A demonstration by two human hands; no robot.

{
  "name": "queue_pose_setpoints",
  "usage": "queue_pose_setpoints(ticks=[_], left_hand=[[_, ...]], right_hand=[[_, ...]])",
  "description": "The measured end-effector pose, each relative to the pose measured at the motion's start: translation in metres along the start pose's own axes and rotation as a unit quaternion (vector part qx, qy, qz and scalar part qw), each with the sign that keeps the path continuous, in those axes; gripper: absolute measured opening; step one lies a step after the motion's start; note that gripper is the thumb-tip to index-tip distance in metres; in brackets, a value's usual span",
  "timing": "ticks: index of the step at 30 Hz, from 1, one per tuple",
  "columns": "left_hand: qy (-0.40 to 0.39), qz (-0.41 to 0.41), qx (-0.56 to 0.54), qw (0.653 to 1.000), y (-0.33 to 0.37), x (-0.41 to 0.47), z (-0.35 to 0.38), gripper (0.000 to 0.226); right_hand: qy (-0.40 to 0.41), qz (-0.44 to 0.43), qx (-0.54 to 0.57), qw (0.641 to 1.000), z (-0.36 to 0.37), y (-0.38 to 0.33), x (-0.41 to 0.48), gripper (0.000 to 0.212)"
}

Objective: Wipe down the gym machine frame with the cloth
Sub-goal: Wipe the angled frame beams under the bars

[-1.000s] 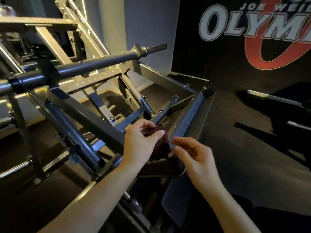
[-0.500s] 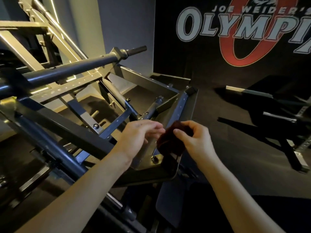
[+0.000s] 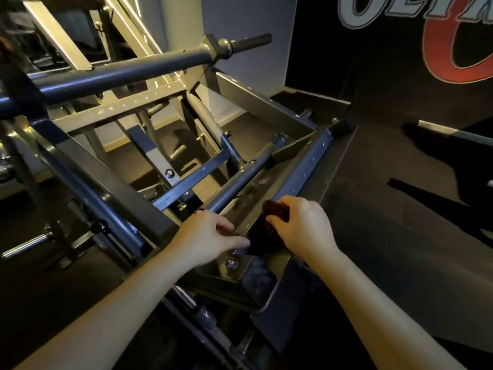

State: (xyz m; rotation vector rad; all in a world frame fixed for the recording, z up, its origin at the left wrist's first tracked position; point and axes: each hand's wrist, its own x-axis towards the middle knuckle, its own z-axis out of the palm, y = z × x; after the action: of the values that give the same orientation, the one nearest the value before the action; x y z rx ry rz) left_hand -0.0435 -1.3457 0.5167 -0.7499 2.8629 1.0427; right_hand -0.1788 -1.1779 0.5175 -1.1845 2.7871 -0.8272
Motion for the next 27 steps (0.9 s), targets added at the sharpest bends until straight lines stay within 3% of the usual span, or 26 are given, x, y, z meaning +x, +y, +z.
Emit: queue_pose_setpoints(ticks=[7, 10, 13, 15, 19, 21, 25, 27], left_hand=[[-0.055, 0.011, -0.069, 0.996, -0.009, 0.012, 0.004, 0.027], [-0.057, 0.005, -0.078, 0.995, -0.016, 0.017, 0.007, 0.035], [-0.037, -0.002, -0.045, 0.998, -0.018, 0.020, 0.011, 0.059], [-0.038, -0.005, -0.043, 0.998, -0.016, 0.022, 0.010, 0.061], [-0.060, 0.005, -0.066, 0.996, -0.015, 0.024, 0.011, 0.028], [-0.054, 0.005, -0.063, 0.997, -0.017, 0.023, 0.013, 0.022], [-0.035, -0.006, -0.056, 0.998, -0.020, 0.023, 0.012, 0.060], [-0.037, -0.014, -0.056, 0.998, -0.019, 0.021, 0.011, 0.064]], right_hand=[[-0.115, 0.020, 0.069, 0.991, 0.004, -0.013, -0.012, 0.019], [-0.104, 0.009, 0.024, 0.994, 0.006, -0.012, -0.003, 0.018], [-0.070, 0.057, -0.019, 0.996, -0.003, 0.000, 0.023, 0.016], [-0.045, 0.071, -0.025, 0.996, -0.004, 0.001, 0.025, 0.018], [-0.093, 0.034, 0.011, 0.995, 0.008, -0.019, -0.012, 0.021], [-0.104, 0.014, -0.005, 0.995, 0.007, -0.019, -0.012, 0.020], [-0.078, 0.048, -0.077, 0.993, -0.005, 0.000, 0.028, 0.022], [-0.086, 0.052, -0.064, 0.993, -0.004, -0.001, 0.027, 0.023]])
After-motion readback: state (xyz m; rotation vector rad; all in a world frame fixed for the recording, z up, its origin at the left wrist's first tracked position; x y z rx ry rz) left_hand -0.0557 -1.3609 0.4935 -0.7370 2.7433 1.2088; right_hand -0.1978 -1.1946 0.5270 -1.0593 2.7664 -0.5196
